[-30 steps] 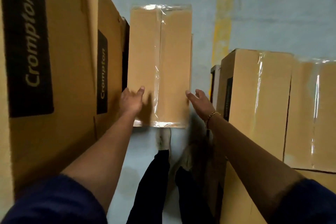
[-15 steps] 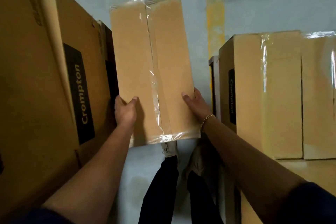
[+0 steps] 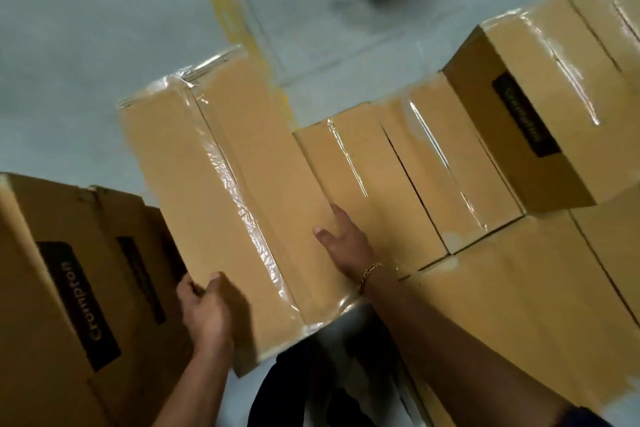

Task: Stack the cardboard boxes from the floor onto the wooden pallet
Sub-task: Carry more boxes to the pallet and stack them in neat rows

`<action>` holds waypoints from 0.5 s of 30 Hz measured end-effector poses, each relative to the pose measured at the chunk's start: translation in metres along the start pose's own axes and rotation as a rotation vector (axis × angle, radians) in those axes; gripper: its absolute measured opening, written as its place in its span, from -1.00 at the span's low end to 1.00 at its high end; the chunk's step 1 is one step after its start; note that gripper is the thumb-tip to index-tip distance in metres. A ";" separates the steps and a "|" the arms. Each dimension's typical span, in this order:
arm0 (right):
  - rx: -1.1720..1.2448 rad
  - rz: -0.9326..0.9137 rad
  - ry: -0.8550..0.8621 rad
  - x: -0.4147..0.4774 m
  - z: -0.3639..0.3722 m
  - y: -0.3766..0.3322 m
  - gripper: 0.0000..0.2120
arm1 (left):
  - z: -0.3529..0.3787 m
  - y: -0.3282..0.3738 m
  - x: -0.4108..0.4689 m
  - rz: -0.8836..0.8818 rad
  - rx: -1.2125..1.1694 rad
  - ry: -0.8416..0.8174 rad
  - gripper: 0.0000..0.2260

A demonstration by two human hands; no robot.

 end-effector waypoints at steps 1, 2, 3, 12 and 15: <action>0.002 0.002 0.035 -0.005 -0.022 0.003 -0.41 | 0.007 0.006 -0.018 0.029 0.009 -0.029 -0.57; 0.005 0.002 0.069 -0.010 -0.044 0.008 -0.40 | 0.017 0.010 -0.035 0.049 0.011 -0.059 -0.58; 0.012 0.002 0.100 -0.013 -0.065 0.014 -0.40 | 0.027 0.014 -0.051 0.073 0.001 -0.087 -0.58; 0.078 0.018 0.292 -0.055 -0.236 0.092 -0.36 | 0.123 0.015 -0.182 0.190 -0.010 -0.322 -0.62; 0.082 0.031 0.333 -0.055 -0.277 0.120 -0.41 | 0.160 0.010 -0.204 0.221 0.067 -0.407 -0.60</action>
Point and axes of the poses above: each hand's wrist, its own x-axis towards the middle knuckle, its own z-axis out of the palm, y = z × x, the point moved 7 cm from there along x, towards the middle knuckle, and after that the axes turned 5 degrees about y, right-handed, at the moved point
